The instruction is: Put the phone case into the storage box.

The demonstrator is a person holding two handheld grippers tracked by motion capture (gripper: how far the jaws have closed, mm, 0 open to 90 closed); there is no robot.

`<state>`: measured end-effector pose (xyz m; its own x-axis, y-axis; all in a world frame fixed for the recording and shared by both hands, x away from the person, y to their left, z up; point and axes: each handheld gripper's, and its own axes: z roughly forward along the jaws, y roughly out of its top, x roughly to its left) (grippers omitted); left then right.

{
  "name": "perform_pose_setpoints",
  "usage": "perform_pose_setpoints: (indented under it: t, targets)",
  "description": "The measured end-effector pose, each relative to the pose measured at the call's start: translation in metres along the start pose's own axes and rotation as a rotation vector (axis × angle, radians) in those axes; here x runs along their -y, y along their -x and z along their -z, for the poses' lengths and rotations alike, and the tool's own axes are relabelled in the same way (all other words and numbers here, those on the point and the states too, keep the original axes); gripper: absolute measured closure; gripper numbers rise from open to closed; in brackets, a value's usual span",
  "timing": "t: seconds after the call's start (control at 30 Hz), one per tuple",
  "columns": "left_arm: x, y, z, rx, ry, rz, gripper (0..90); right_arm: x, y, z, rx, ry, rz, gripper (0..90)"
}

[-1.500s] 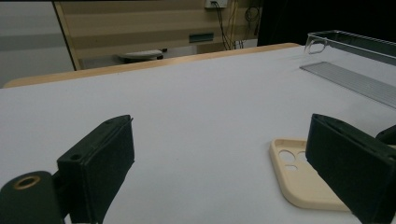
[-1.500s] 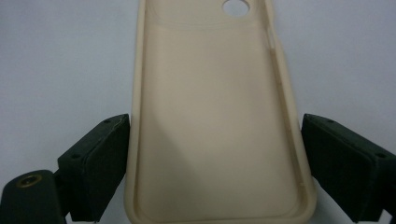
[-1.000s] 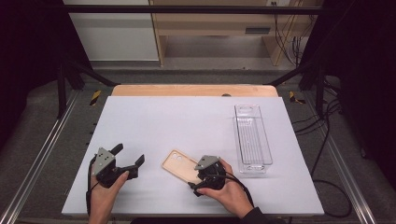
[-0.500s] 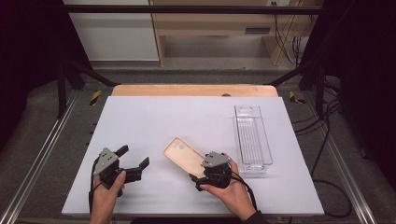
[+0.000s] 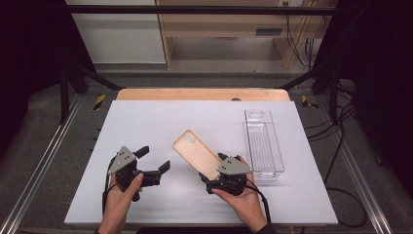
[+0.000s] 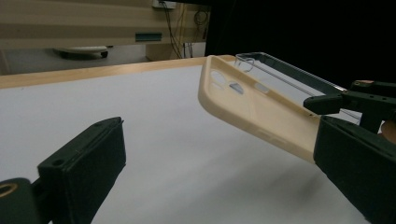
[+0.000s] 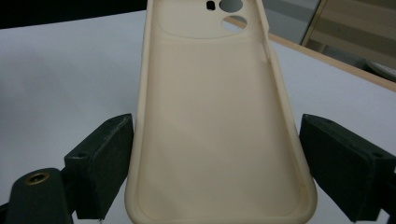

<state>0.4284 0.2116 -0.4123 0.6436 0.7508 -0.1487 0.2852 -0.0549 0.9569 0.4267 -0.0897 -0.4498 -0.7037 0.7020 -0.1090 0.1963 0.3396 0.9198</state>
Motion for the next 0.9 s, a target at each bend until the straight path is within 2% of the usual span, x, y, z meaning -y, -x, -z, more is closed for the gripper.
perform_pose_setpoints:
  t: [0.17, 0.37, 0.53, 0.7, 0.9]
  targets:
    - [-0.016, 0.006, -0.010, 0.027, -0.002, 0.005, 1.9, -0.002, 0.002, 0.006, 0.017, 0.038, -0.012, 12.4]
    - [-0.025, 0.011, -0.019, 0.054, -0.026, 0.006, 2.0, -0.003, 0.001, 0.008, 0.013, 0.044, -0.010, 12.5]
    - [-0.028, 0.012, -0.021, 0.059, -0.034, -0.001, 2.0, -0.003, 0.001, 0.008, 0.020, 0.062, -0.021, 12.4]
    - [-0.027, 0.011, -0.025, 0.082, -0.039, 0.037, 2.5, -0.002, 0.001, 0.009, 0.031, 0.078, -0.026, 12.4]
    - [-0.026, 0.012, -0.028, 0.086, -0.046, 0.048, 2.8, -0.003, 0.001, 0.011, 0.043, 0.100, -0.027, 12.3]
